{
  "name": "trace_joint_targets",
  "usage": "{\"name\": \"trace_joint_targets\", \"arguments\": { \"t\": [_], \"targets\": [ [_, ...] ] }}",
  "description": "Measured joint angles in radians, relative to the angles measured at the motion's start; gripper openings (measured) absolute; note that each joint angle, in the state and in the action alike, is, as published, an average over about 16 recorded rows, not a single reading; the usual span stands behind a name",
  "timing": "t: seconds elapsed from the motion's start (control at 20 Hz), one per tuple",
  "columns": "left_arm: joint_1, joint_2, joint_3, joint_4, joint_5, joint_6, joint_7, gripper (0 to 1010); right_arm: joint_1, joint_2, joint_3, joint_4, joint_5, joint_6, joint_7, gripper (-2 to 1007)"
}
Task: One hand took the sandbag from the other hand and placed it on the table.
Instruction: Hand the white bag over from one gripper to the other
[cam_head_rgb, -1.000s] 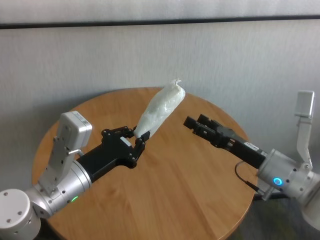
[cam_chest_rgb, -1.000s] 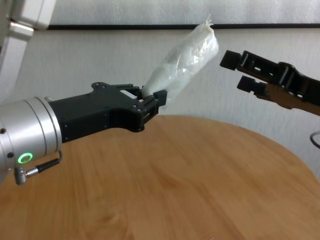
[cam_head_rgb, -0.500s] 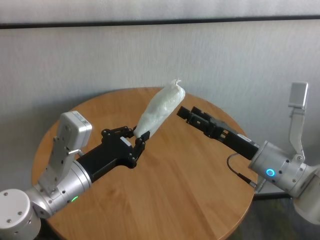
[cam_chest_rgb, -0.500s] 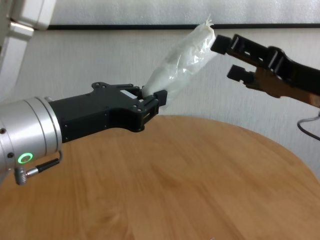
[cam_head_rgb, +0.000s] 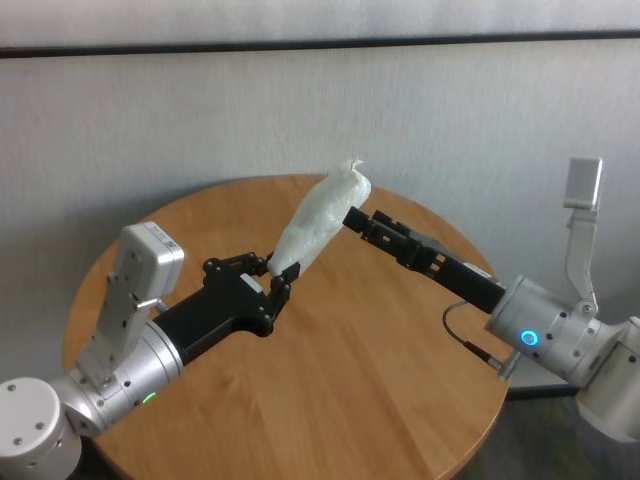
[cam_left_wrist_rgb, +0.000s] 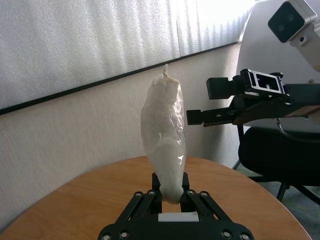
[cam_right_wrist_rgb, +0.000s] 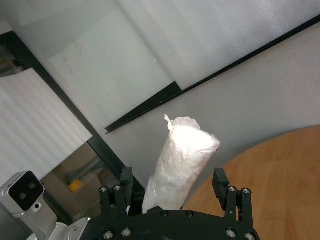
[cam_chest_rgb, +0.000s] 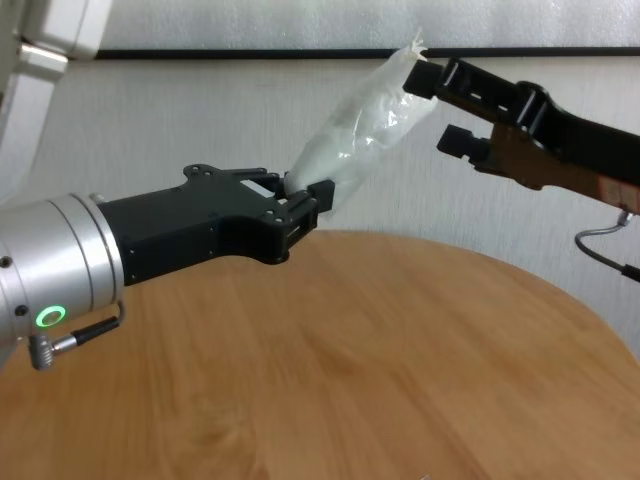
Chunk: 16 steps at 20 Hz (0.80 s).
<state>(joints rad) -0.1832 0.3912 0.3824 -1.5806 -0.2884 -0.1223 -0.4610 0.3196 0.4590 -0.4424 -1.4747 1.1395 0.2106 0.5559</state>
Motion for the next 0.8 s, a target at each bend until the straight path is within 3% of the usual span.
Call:
{"name": "trace_joint_targets", "arguments": {
  "t": [0.8],
  "targets": [
    [0.000, 0.000, 0.000, 0.000, 0.000, 0.000, 0.000, 204, 0.061, -0.023, -0.048, 0.052, 0.029, 0.006, -0.024, 1002]
  ]
}}
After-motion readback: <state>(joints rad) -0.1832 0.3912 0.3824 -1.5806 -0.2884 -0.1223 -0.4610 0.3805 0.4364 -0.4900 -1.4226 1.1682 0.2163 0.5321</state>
